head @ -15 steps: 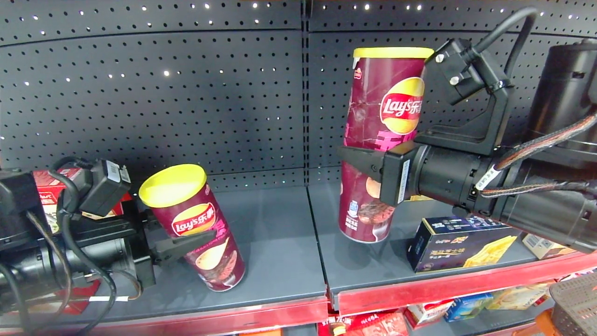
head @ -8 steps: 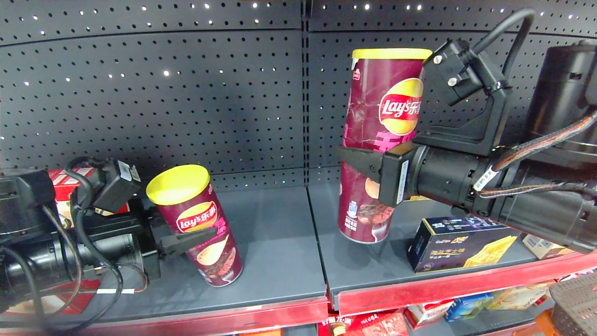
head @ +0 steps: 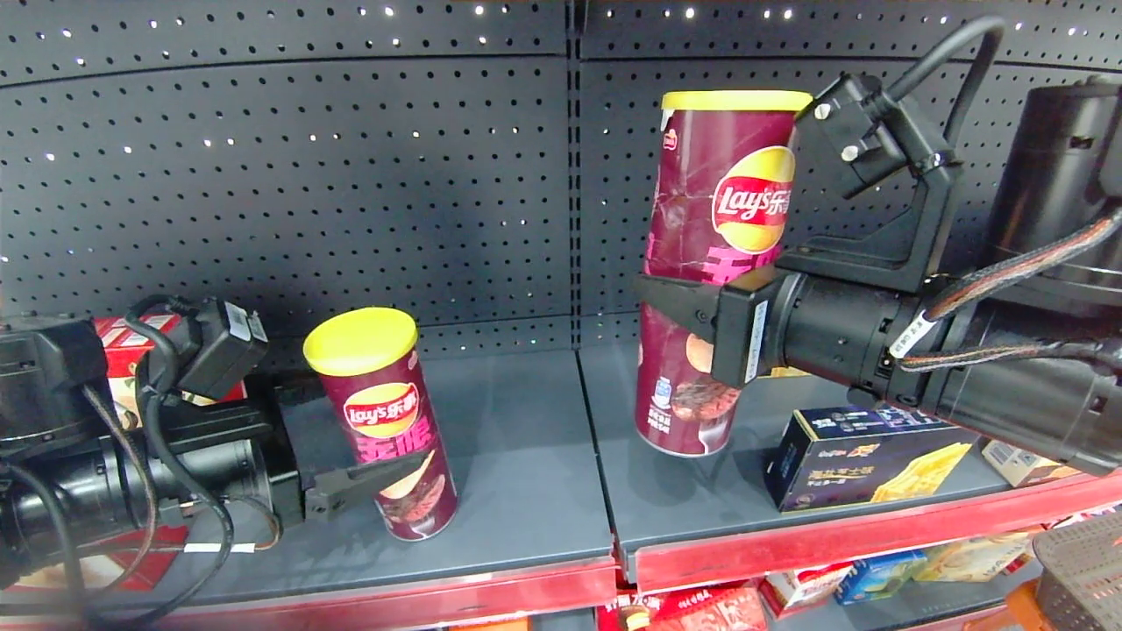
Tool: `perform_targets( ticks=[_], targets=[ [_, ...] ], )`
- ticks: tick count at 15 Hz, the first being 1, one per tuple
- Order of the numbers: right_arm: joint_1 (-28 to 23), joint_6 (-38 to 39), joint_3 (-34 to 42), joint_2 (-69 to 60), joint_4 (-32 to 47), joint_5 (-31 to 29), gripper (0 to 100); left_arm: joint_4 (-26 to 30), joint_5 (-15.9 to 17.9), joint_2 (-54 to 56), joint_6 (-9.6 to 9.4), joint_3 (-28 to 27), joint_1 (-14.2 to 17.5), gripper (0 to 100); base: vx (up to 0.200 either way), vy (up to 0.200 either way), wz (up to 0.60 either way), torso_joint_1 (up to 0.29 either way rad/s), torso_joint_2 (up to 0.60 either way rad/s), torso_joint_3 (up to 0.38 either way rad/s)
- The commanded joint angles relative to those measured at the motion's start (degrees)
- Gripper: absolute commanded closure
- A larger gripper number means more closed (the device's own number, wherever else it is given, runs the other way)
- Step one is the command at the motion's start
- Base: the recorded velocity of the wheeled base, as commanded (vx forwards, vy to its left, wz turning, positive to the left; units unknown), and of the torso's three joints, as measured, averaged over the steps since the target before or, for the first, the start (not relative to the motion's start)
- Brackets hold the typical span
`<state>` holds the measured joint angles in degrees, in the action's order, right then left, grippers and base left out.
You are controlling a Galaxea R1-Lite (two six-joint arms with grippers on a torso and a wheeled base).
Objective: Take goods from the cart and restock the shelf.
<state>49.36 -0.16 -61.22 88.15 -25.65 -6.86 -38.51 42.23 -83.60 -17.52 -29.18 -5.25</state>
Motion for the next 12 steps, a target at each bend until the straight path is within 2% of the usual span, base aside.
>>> perform_targets(
  ticks=[1,7,10,12],
  targets=[
    [0.0,0.0,0.0,0.1,0.0,0.0,100,0.0,0.0,0.2,-0.06,0.2,-0.1,0,0.0,0.0,0.0,0.0,0.0,0.0],
    [0.0,0.0,0.0,0.1,0.0,0.0,100,0.3,0.0,4.1,0.12,2.9,0.2,0,0.0,0.0,0.0,0.0,0.0,0.0],
    [0.0,0.0,0.1,0.0,0.0,0.1,100,0.3,0.0,8.6,0.29,6.6,0.4,0,0.0,0.0,0.0,0.0,0.0,0.0],
    [0.0,0.0,0.6,0.0,-0.1,0.1,100,0.3,0.0,11.5,2.31,8.8,0.6,0,0.0,0.0,0.0,0.0,0.0,0.0]
  ],
)
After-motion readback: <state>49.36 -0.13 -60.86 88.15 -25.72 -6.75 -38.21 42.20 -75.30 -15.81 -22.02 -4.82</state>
